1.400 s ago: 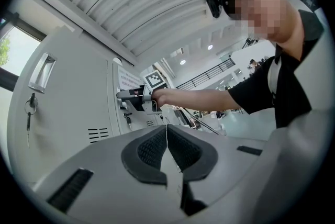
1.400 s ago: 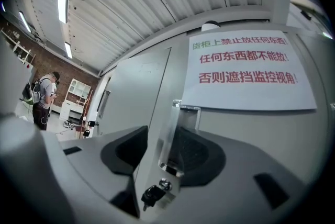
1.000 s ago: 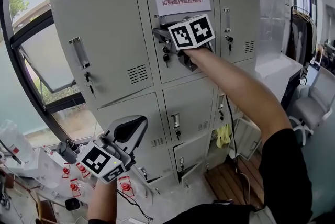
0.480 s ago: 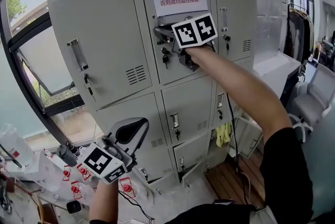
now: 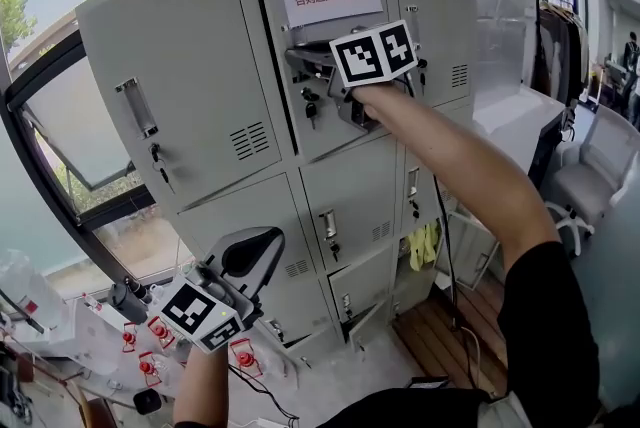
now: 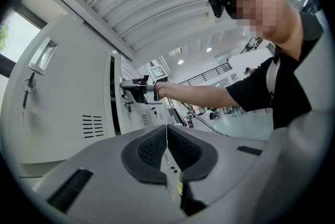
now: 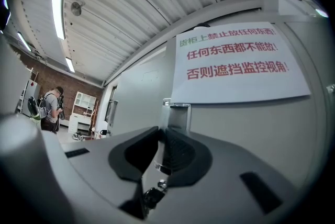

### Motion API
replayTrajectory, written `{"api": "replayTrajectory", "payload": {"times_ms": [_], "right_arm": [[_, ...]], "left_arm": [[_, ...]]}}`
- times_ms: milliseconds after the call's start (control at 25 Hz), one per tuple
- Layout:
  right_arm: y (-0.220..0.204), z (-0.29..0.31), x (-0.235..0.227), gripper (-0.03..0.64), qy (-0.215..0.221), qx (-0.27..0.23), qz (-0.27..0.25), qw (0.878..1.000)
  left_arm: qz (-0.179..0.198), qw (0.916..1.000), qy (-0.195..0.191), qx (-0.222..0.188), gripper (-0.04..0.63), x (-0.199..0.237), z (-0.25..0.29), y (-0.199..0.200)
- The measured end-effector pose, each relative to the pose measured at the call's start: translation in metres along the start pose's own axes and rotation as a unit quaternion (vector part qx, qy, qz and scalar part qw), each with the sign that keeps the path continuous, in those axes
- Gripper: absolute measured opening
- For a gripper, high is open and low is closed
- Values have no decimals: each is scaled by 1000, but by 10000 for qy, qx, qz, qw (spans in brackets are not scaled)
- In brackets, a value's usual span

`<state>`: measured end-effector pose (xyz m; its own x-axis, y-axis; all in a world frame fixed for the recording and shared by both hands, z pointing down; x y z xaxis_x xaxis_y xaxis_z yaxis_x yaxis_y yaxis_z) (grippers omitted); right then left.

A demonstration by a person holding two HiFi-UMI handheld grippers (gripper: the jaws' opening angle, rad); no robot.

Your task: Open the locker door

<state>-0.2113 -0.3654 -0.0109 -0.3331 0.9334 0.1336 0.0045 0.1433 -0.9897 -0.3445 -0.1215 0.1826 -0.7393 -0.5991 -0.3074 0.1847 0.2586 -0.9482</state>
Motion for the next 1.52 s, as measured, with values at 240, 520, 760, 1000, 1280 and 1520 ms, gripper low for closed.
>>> {"api": "replayTrajectory", "payload": {"times_ms": [240, 520, 760, 1000, 1280, 1520], "right_arm": [[-2, -14, 3, 49, 173, -163, 138, 9996], [-3, -33, 8, 54, 397, -323, 123, 9986], [-1, -54, 7, 54, 795, -365, 73, 9961], [2, -71, 4, 54, 1232, -435, 3, 9914], [2, -96, -2, 54, 1708, -415, -47, 9844], [3, -115, -8, 54, 2152, -477, -36, 9754]], "left_arm": [[-51, 9998, -185, -30, 18, -4, -1, -4], [-111, 9994, -322, -87, 17, -7, 3, -11], [-107, 9995, -299, -53, 17, -19, 19, -8], [17, 9999, -94, -33, 18, -23, 38, 7], [20, 9999, 101, 7, 17, -34, 68, 13], [80, 9995, 291, 29, 17, -41, 84, 24]]}}
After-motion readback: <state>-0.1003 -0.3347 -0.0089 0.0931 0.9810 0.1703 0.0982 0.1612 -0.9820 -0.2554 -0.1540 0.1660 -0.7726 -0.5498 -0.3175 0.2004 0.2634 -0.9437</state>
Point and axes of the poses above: the fingertips, and each gripper's own axes: z forward along the fingers, x to its left, y out of its top, the point moved 8 cm from there along -z, backward along the fingers, and after that the axes turned 3 degrees about x, right-handed, at the moved point
